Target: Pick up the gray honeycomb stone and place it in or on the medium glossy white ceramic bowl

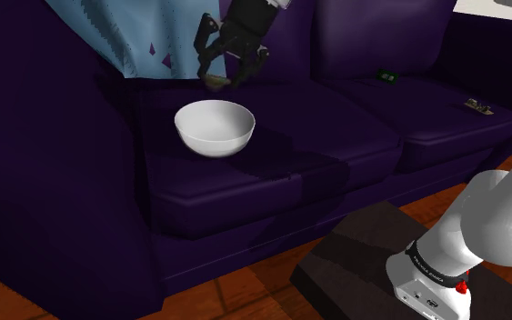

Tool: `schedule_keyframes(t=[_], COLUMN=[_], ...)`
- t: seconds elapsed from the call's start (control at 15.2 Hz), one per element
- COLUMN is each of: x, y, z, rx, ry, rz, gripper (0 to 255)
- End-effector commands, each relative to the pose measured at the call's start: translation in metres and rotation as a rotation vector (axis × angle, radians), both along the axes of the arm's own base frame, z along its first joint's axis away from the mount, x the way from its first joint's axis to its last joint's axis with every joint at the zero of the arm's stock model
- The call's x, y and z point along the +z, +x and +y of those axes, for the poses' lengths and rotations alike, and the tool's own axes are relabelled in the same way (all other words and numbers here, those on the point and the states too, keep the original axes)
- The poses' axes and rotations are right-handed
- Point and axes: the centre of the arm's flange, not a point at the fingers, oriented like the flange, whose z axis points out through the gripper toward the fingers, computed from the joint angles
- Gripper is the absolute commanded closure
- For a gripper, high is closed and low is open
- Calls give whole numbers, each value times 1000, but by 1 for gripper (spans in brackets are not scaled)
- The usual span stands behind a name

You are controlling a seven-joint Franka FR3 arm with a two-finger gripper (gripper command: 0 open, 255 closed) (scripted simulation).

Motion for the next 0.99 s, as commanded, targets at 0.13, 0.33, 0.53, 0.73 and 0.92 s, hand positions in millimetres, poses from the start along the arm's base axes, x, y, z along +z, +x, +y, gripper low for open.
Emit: schedule_keyframes(t=[0.13,0.33,0.53,0.73,0.92], x=[-21,-37,-53,-66,-66], y=[-1,-1,-1,-1,-1], z=[1,1,1,1,1], rx=[-1,-1,-1,-1,-1], ry=[0,0,0,0,0], rz=[0,0,0,0,0], gripper=[255,255,255,255,255])
